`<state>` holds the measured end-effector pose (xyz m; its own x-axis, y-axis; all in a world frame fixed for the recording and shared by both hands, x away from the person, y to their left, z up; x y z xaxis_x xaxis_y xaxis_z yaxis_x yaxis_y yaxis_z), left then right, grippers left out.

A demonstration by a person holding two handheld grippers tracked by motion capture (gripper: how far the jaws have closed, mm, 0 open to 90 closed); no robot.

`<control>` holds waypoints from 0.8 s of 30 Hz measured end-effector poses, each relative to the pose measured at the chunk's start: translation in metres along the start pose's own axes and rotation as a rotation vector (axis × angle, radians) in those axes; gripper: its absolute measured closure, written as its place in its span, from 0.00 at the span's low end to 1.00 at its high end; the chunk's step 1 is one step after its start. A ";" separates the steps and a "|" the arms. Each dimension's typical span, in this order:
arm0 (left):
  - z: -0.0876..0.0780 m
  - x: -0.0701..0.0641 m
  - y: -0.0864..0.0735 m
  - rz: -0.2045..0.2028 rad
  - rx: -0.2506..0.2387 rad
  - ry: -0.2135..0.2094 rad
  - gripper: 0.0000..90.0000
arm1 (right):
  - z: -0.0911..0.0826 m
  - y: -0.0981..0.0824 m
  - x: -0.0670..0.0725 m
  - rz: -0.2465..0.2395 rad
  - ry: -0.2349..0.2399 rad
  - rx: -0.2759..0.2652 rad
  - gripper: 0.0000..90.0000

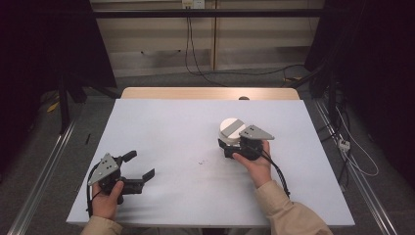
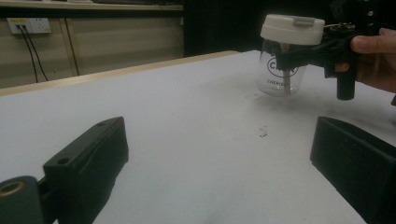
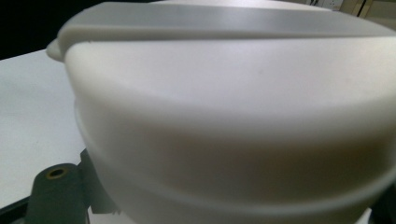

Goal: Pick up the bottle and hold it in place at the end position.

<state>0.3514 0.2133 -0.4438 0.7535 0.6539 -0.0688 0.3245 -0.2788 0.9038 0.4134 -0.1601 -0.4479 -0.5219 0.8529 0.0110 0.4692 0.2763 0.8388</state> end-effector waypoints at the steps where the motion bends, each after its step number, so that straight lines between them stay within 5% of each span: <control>1: 0.000 0.000 0.000 0.000 0.000 0.000 0.04 | 0.001 0.000 0.000 -0.001 0.001 0.000 0.20; 24: 0.001 0.000 0.000 0.001 0.005 -0.005 0.04 | 0.015 0.009 0.007 -0.014 0.019 0.009 0.20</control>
<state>0.3519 0.2126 -0.4445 0.7564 0.6503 -0.0704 0.3271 -0.2829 0.9017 0.4247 -0.1446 -0.4487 -0.5422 0.8402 0.0094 0.4678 0.2925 0.8340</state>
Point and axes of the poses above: each handheld gripper's, and its own axes: z roughly forward along the jaws, y roughly out of its top, x roughly to its left, the point moved 3 cm from there along z, roughly forward along the jaws, and after that the axes turned 13 degrees about x, right-handed, at the moved point
